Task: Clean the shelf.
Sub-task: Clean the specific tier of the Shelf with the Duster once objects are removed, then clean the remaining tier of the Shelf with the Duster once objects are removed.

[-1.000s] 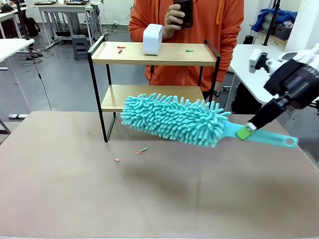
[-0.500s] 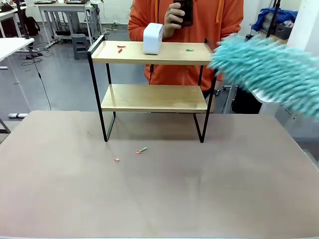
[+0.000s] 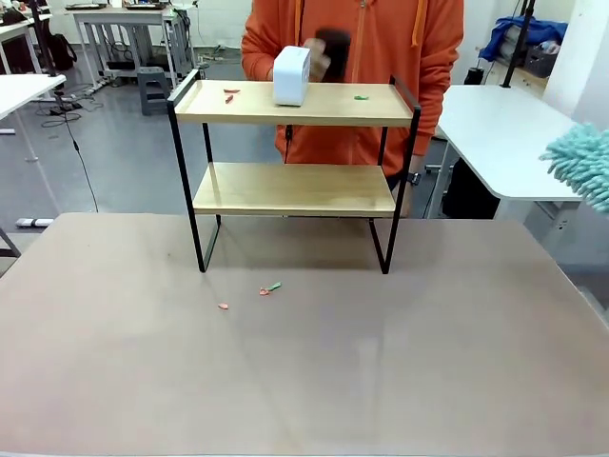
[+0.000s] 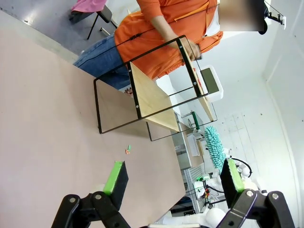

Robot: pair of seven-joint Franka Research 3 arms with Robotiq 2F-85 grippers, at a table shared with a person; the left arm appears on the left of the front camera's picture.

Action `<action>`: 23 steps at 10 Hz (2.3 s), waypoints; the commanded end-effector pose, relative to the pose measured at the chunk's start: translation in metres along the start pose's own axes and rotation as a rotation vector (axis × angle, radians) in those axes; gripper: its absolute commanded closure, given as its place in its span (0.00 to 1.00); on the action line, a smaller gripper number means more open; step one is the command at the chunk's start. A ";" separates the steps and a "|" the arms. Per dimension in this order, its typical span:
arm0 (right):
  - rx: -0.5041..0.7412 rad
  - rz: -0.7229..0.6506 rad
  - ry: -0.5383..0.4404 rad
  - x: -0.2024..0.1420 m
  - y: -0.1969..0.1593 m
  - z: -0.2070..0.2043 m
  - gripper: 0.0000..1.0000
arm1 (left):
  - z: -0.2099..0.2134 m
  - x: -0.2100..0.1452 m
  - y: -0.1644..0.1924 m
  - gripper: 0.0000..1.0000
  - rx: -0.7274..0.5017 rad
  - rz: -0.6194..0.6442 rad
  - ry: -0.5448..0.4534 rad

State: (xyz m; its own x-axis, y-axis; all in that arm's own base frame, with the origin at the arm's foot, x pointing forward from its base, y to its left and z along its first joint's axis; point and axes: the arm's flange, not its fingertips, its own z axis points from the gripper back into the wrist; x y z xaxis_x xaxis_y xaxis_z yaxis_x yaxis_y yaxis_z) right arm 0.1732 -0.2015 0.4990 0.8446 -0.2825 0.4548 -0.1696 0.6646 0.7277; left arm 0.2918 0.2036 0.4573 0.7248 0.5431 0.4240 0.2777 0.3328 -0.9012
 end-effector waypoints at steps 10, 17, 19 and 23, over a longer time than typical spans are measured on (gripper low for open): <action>0.103 0.080 0.023 -0.016 0.019 0.013 0.88 | -0.002 0.000 -0.001 0.00 -0.019 -0.018 -0.015; 0.103 0.080 0.023 -0.016 0.019 0.013 0.88 | -0.002 0.000 -0.001 0.00 -0.019 -0.018 -0.015; 0.061 0.119 -0.015 0.006 0.060 0.000 0.88 | -0.002 0.000 -0.001 0.00 -0.019 -0.018 -0.015; -0.152 0.393 -0.071 0.065 0.231 -0.081 0.88 | -0.002 0.000 -0.001 0.00 -0.019 -0.018 -0.015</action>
State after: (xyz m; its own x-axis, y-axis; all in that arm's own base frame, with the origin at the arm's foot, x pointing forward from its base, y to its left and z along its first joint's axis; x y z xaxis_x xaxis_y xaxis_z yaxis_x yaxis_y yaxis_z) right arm 0.2012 -0.0318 0.6509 0.7015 -0.0475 0.7111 -0.4348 0.7620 0.4798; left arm 0.2927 0.2036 0.4565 0.7244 0.5450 0.4222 0.2776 0.3299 -0.9023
